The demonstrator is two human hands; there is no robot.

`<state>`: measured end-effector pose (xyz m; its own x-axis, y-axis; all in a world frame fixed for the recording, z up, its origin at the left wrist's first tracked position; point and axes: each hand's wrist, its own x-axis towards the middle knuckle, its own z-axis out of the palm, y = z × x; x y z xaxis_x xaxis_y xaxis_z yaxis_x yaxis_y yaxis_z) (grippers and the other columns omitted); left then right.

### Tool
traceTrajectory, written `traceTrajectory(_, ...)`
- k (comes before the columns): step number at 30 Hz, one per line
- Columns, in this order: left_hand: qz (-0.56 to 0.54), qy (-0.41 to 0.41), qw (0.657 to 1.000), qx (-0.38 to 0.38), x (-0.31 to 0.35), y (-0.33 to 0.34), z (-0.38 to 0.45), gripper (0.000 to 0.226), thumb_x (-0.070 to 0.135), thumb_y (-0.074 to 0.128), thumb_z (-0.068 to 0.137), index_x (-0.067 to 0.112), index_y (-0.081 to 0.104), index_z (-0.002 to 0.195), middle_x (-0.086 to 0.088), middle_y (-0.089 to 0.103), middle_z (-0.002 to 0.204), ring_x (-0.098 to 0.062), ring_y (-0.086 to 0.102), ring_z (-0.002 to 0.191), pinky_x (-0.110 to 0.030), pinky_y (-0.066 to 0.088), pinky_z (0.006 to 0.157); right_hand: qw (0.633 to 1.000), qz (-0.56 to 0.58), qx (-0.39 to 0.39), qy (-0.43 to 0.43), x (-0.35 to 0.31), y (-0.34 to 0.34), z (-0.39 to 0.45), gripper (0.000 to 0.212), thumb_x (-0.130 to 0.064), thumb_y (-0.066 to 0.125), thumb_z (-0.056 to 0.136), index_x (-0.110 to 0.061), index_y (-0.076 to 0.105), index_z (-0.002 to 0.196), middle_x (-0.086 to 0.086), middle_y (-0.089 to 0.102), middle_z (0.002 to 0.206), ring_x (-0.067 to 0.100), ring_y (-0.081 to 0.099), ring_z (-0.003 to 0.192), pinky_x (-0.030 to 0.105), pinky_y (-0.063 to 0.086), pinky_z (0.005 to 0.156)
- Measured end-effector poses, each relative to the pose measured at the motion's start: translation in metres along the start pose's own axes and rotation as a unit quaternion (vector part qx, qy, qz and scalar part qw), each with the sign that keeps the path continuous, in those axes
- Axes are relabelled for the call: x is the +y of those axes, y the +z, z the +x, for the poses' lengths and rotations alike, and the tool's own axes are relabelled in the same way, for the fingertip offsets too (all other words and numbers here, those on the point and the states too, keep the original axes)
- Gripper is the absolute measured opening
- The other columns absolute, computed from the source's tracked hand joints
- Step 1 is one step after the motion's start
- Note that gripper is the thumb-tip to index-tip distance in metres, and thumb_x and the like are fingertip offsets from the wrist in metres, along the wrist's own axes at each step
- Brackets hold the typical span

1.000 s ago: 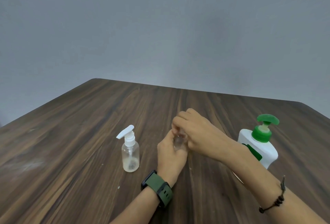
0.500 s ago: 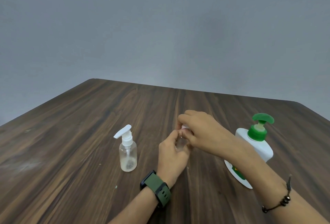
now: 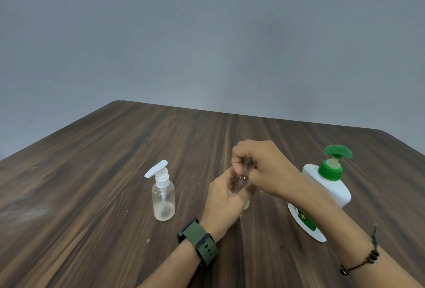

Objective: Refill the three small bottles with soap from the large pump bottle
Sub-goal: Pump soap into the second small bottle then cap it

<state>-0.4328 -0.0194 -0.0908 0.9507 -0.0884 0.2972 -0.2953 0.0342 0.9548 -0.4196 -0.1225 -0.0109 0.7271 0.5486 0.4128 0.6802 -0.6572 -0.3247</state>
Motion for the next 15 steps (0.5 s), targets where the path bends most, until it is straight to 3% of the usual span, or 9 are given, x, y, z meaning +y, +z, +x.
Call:
traceTrajectory(5, -0.093, 0.007, 0.994, -0.062, -0.001, -0.005, 0.004, 0.021, 0.021, 0.071, 0.073, 0.021, 0.065, 0.093, 0.001, 0.071, 0.087, -0.013, 0.066, 0.088, -0.031, 0.053, 0.081, 0.994, 0.062, 0.072, -0.048, 0.0, 0.002, -0.004, 0.028, 0.006, 0.036, 0.054, -0.018, 0.049, 0.055, -0.015, 0.045, 0.056, 0.006, 0.049, 0.062, 0.012, 0.039, 0.053)
traceTrajectory(8, -0.18, -0.002, 0.974, -0.137, -0.001, -0.013, 0.007, 0.026, 0.024, 0.07, 0.07, 0.009, 0.063, 0.091, -0.005, 0.066, 0.077, -0.014, 0.063, 0.072, -0.025, 0.052, 0.068, 0.986, 0.109, 0.111, -0.059, 0.003, 0.0, -0.005, 0.035, 0.012, 0.037, 0.051, -0.021, 0.051, 0.055, -0.003, 0.05, 0.056, 0.017, 0.052, 0.059, 0.03, 0.044, 0.051)
traceTrajectory(11, -0.265, -0.035, 0.939, -0.216, -0.001, -0.019, 0.008, 0.026, 0.029, 0.075, 0.07, 0.011, 0.063, 0.086, -0.006, 0.061, 0.07, -0.014, 0.057, 0.06, -0.027, 0.051, 0.059, 0.977, 0.164, 0.124, -0.059, 0.005, 0.0, -0.006, 0.039, 0.014, 0.041, 0.053, -0.025, 0.049, 0.054, 0.0, 0.052, 0.059, 0.022, 0.054, 0.061, 0.042, 0.046, 0.052)
traceTrajectory(15, -0.342, -0.064, 0.893, -0.285, -0.003, -0.02, 0.007, 0.03, 0.033, 0.072, 0.073, 0.007, 0.063, 0.086, -0.003, 0.055, 0.061, -0.011, 0.049, 0.049, -0.021, 0.041, 0.045, 0.957, 0.243, 0.148, -0.064, 0.0, -0.005, -0.006, 0.021, 0.0, 0.038, 0.053, -0.018, 0.047, 0.051, -0.002, 0.051, 0.059, 0.016, 0.055, 0.062, 0.025, 0.043, 0.054)
